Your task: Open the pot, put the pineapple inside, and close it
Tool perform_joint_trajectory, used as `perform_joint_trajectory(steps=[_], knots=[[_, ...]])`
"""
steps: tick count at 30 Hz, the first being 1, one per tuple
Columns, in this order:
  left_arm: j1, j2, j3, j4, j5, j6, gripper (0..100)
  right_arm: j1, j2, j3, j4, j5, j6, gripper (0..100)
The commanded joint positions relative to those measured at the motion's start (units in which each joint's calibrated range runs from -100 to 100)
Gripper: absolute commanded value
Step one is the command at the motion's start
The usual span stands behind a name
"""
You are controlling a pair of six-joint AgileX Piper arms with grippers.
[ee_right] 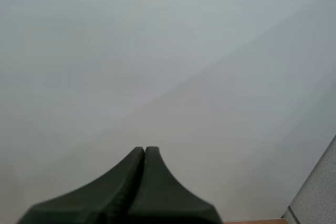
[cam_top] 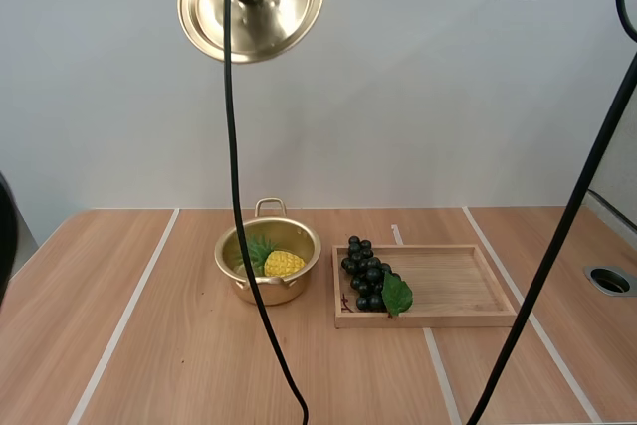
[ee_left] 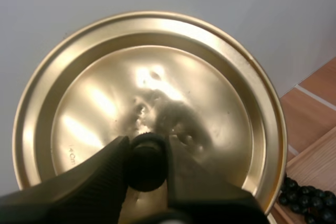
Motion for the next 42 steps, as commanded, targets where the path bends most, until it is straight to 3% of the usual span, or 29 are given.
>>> perform_joint_trajectory(steps=[1,12,18,23,37,42], knots=[[-0.19,1.2,6.1,-3.4,-7.3,0.2,0,-0.2,-0.1,1.6,0.4,-1.7,0.0,0],[-0.19,7.8,25.0,-5.2,-14.4,2.7,0,-0.2,0.1,18.7,0.0,-20.9,-1.3,0],[-0.19,11.1,33.0,-5.5,-20.6,2.7,0,-0.2,2.3,23.9,0.0,-24.6,-2.8,0],[-0.19,12.7,38.1,-6.3,-26.1,4.6,0,-0.2,4.1,26.7,0.0,-26.8,-3.1,0],[-0.19,16.8,44.1,-6.1,-26.4,6.8,0,-0.2,7.4,28.3,0.1,-27.7,-3.4,0],[-0.19,18.9,44.3,-2.9,-25.9,7.0,0,-0.2,7.4,28.3,0.0,-27.7,-3.8,0]])
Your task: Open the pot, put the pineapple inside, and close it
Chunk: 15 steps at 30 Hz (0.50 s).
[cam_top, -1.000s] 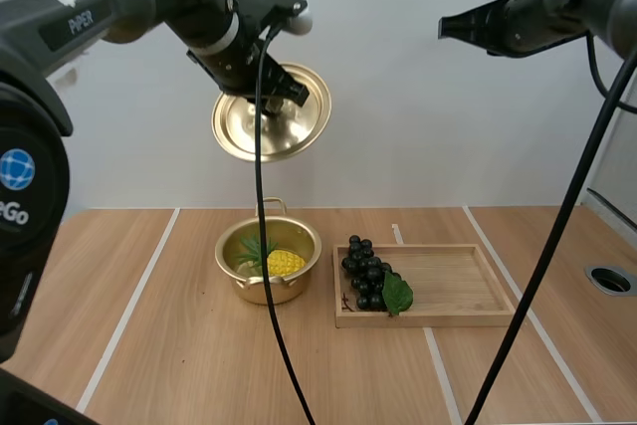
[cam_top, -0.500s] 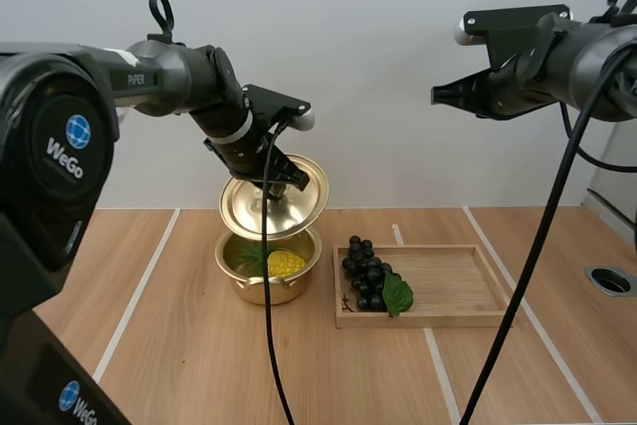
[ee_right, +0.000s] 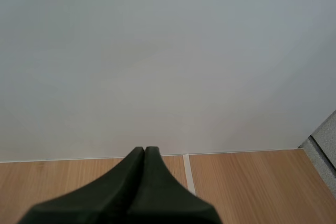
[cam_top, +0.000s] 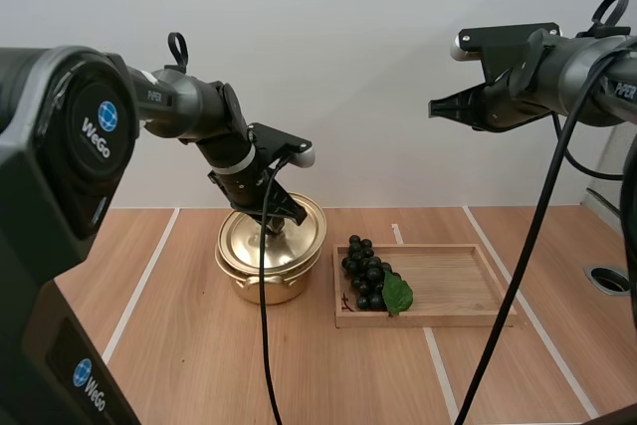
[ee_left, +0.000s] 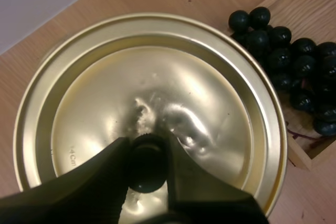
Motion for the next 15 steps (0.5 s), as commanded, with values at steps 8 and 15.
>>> perform_joint_trajectory(steps=[8,15], knots=[[-0.19,1.6,0.3,3.3,-1.0,-0.4,0,-0.2,-0.3,0.1,0.0,-0.9,-1.4,0],[-0.19,2.7,0.3,3.3,-1.1,-0.7,0,-0.2,-0.3,0.1,0.0,-0.8,-1.4,0]])
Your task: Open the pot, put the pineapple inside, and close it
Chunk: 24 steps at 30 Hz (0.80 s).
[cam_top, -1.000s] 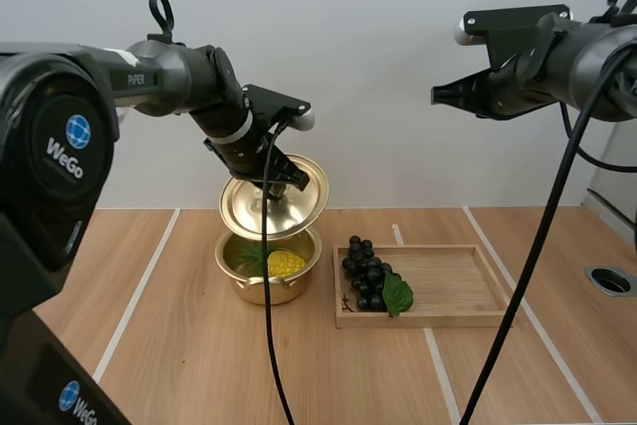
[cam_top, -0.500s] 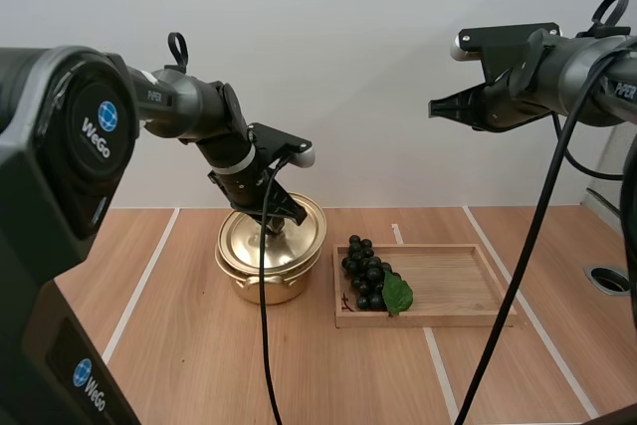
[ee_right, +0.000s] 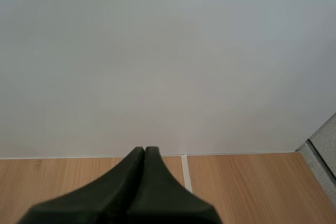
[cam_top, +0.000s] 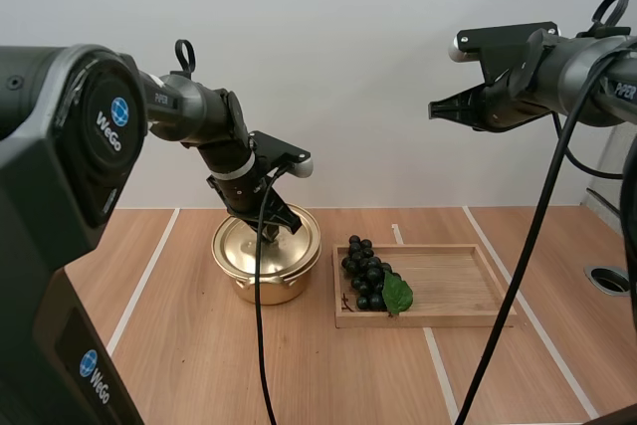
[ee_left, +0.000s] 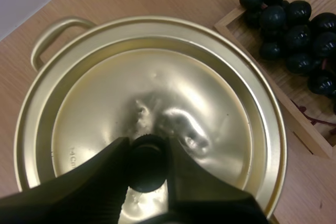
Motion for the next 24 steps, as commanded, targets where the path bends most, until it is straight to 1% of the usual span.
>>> perform_joint_trajectory(steps=[1,7,14,15,16,17,19,21,22,23,24], knots=[[-0.19,1.4,0.3,0.7,-1.1,-0.4,0,-0.2,-0.3,0.1,0.0,-0.6,-0.4,0],[-0.19,3.8,0.3,0.1,-1.3,-0.4,0,-0.2,-0.3,0.1,0.0,0.1,-0.4,0],[-0.19,4.0,0.3,0.1,-1.3,-0.4,0,-0.2,-0.3,0.1,0.0,0.7,-0.4,0],[-0.19,4.0,0.3,0.1,-1.4,-0.4,2,-0.2,-0.3,0.1,0.0,0.7,-0.4,0],[-0.19,4.0,0.3,0.1,-1.4,-0.2,6,-0.2,-0.3,0.1,0.0,0.7,-0.4,0],[-0.19,4.0,0.3,0.1,-2.0,-0.2,13,-0.2,-0.3,0.1,0.0,0.7,-0.4,0],[-0.19,4.0,0.3,0.1,-2.3,-0.2,32,-0.2,-0.3,0.1,0.0,0.9,-0.4,0],[-0.19,4.0,0.3,-0.1,-3.1,-0.2,62,-0.2,-0.3,0.1,0.0,1.2,-0.4,0],[-0.19,4.0,0.3,-0.2,-3.4,-0.2,75,-0.2,-0.3,0.1,0.0,1.3,-0.4,0],[-0.19,4.0,0.3,-0.2,-3.8,-0.2,92,-0.2,-0.3,0.1,0.0,1.5,-0.4,0],[-0.19,3.9,0.3,-0.2,-4.0,-0.2,100,-0.2,-0.3,0.1,0.0,1.7,-0.6,0]])
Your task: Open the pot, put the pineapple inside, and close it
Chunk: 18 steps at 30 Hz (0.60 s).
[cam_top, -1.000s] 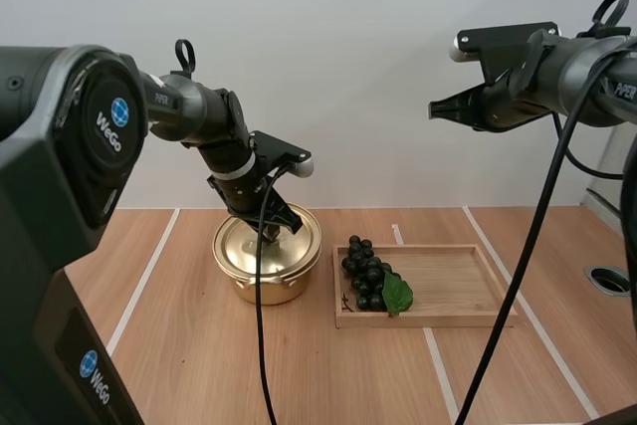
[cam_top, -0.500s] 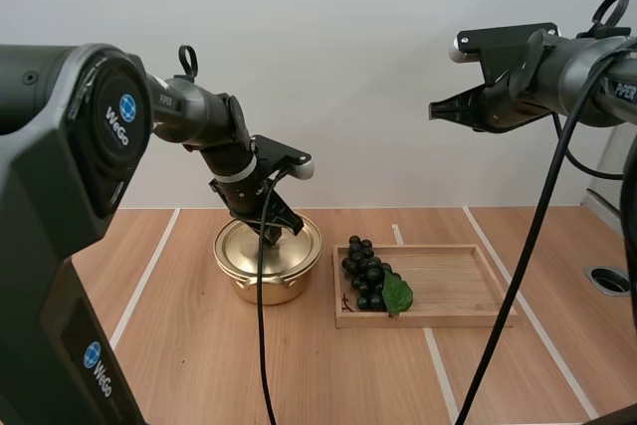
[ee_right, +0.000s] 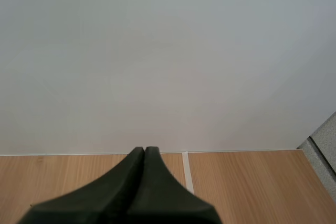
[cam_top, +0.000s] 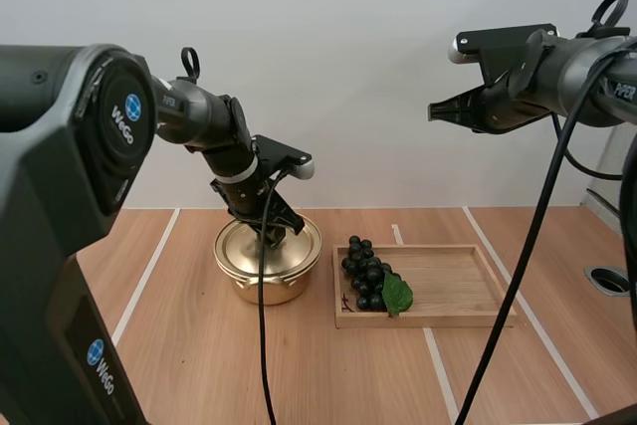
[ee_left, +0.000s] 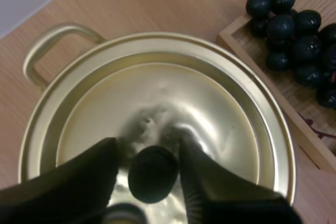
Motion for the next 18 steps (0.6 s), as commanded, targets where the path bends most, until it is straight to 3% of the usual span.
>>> perform_joint_trajectory(steps=[1,9,18], knots=[[-0.19,0.8,0.5,0.6,-0.4,-0.1,100,-0.2,-0.3,0.1,0.0,0.7,-0.8,0],[-0.19,-6.4,-3.1,1.7,-1.4,0.3,100,-0.2,-0.3,0.1,0.0,3.1,-0.8,0],[-0.19,-22.8,-21.4,1.7,-2.1,-5.0,100,-0.2,-0.3,2.6,0.1,2.3,-1.5,0]])
